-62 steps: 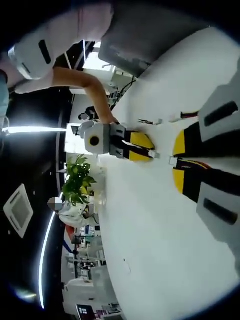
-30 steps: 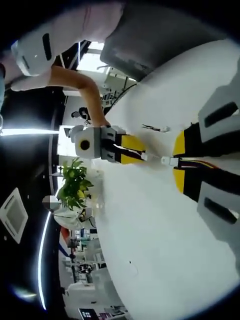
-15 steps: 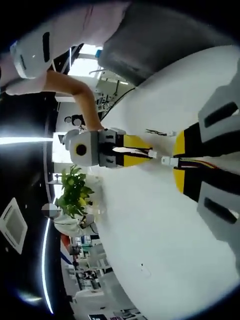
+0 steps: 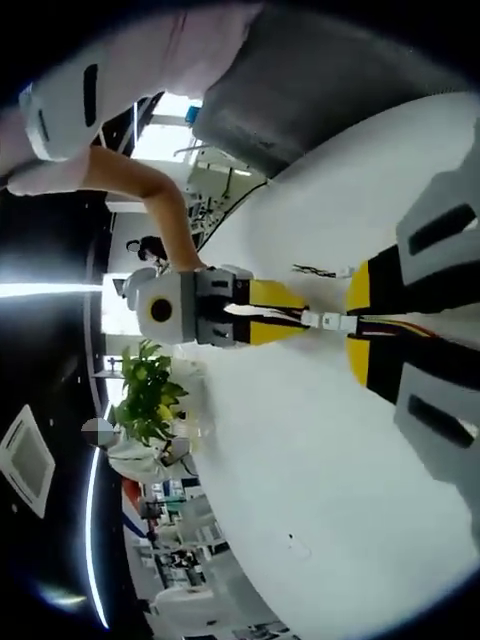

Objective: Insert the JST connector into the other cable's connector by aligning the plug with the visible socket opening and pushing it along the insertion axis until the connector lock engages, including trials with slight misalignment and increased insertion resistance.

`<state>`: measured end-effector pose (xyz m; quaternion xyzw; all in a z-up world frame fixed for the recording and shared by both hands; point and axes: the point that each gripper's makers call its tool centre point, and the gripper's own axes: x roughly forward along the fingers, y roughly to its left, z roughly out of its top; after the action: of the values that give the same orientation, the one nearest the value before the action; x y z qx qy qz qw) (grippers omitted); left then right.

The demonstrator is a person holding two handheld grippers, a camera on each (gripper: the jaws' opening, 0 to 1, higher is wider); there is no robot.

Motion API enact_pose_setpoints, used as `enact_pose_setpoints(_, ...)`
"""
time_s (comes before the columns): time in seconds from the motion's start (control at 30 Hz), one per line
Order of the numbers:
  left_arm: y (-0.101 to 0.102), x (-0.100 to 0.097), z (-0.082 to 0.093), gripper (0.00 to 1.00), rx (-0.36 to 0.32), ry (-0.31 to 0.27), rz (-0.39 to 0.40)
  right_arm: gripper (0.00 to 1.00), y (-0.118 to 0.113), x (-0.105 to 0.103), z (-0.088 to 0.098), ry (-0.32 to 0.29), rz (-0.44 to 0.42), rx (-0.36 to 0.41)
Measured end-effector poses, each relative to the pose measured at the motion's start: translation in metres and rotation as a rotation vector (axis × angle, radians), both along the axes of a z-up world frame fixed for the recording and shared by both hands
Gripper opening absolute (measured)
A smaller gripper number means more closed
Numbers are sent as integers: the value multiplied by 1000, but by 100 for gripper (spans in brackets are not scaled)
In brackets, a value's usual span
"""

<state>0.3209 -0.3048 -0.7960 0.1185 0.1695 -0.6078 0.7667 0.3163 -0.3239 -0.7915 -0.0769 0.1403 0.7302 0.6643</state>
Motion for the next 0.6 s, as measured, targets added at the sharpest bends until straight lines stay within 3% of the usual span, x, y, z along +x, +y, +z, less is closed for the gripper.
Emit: enact_pose_setpoints(0.6, -3, -2, -6, 0, 20, 19, -13, 3, 2, -2, 2, -6, 15, 4)
